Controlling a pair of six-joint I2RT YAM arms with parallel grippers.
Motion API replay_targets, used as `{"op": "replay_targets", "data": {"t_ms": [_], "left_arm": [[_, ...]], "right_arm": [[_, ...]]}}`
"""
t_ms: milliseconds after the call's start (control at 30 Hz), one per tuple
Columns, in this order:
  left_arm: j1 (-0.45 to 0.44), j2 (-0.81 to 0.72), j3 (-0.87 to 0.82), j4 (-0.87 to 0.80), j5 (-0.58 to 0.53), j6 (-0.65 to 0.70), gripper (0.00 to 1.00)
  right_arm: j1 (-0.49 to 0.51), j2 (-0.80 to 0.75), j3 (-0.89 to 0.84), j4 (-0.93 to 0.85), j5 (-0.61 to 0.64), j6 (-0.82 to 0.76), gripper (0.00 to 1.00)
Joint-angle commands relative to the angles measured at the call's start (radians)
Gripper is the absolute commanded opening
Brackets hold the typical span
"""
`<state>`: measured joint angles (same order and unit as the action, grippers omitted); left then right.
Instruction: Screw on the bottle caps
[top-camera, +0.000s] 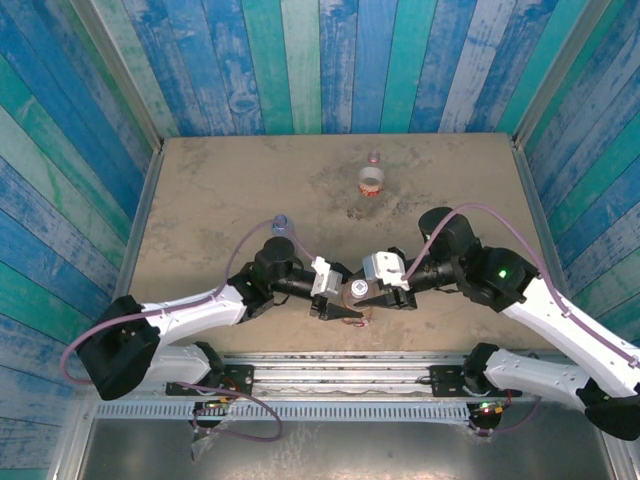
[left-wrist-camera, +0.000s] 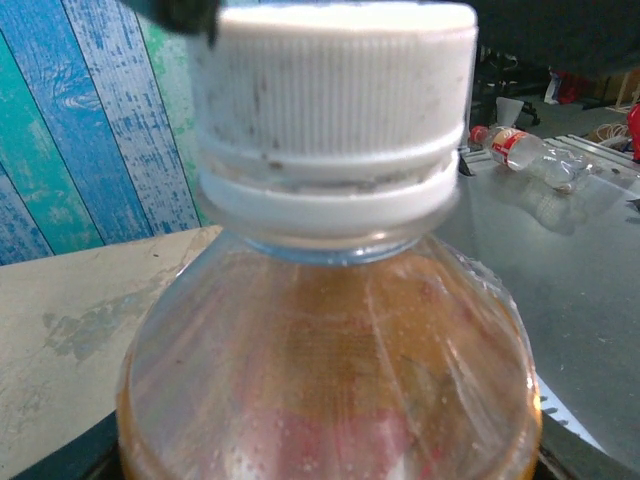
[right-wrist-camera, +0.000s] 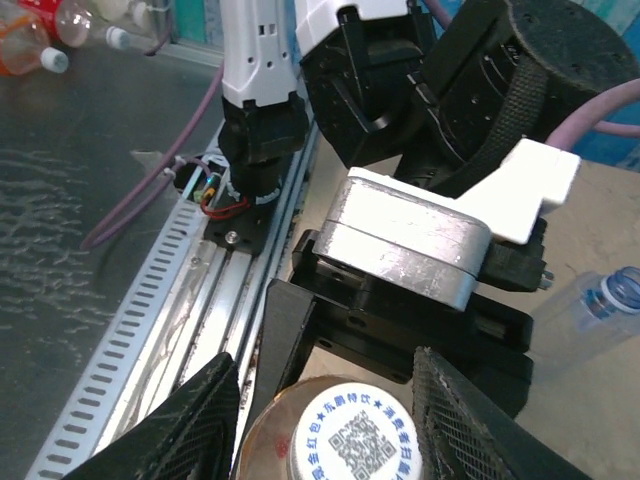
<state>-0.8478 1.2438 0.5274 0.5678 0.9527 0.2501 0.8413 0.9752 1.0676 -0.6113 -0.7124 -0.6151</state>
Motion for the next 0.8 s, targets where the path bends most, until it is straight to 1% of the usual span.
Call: {"op": "replay_targets", "data": {"t_ms": [0,33,133,167,200,233,267,300,400,467,567,667,767], "left_arm": [[0.003,-0.039,0.024,0.012,0.027,0.000,0.52],[0.003,-0.041,0.022,0.012,0.026,0.001,0.52],[0.002,-0.045,0.022,0.004,0.018,0.004,0.52],[0.003,-0.049,0.020,0.004,0.018,0.006,0.53],[0.002,-0.051,0.019,0.006,0.019,0.007,0.52],[0.003,-0.056,0.017,0.007,0.020,0.006,0.52],[0.003,-0.059,0.018,0.007,0.021,0.006,0.52],[0.003,-0.060,0.017,0.006,0.021,0.008,0.53],[0.003,-0.064,0.020,-0.015,0.019,0.017,0.52],[0.003,-0.064,0.020,-0.026,0.018,0.024,0.52],[0.003,-0.063,0.020,-0.034,0.013,0.029,0.52],[0.003,-0.068,0.020,-0.038,0.015,0.033,0.52],[0.003,-0.071,0.021,-0.048,0.005,0.038,0.52]], "right_arm": [[0.002,0.004,-0.003,0.010,-0.074,-0.020,0.46],[0.002,0.005,-0.003,0.010,-0.077,-0.021,0.43],[0.002,0.009,0.002,0.005,-0.071,-0.019,0.30],[0.002,0.012,0.005,0.000,-0.068,-0.017,0.29],[0.002,0.017,0.006,-0.007,-0.062,-0.017,0.29],[0.002,0.021,0.008,-0.014,-0.053,-0.018,0.32],[0.002,0.024,0.005,-0.015,-0.037,-0.016,0.41],[0.002,0.027,0.003,-0.016,-0.024,-0.014,0.45],[0.002,0.038,0.015,-0.009,-0.013,-0.006,0.53],[0.002,0.049,0.020,-0.001,-0.006,0.005,0.53],[0.002,0.067,0.026,-0.013,-0.003,0.003,0.50],[0.001,0.081,0.034,-0.025,-0.011,0.008,0.43],[0.001,0.088,0.039,-0.026,-0.027,0.015,0.34]]}}
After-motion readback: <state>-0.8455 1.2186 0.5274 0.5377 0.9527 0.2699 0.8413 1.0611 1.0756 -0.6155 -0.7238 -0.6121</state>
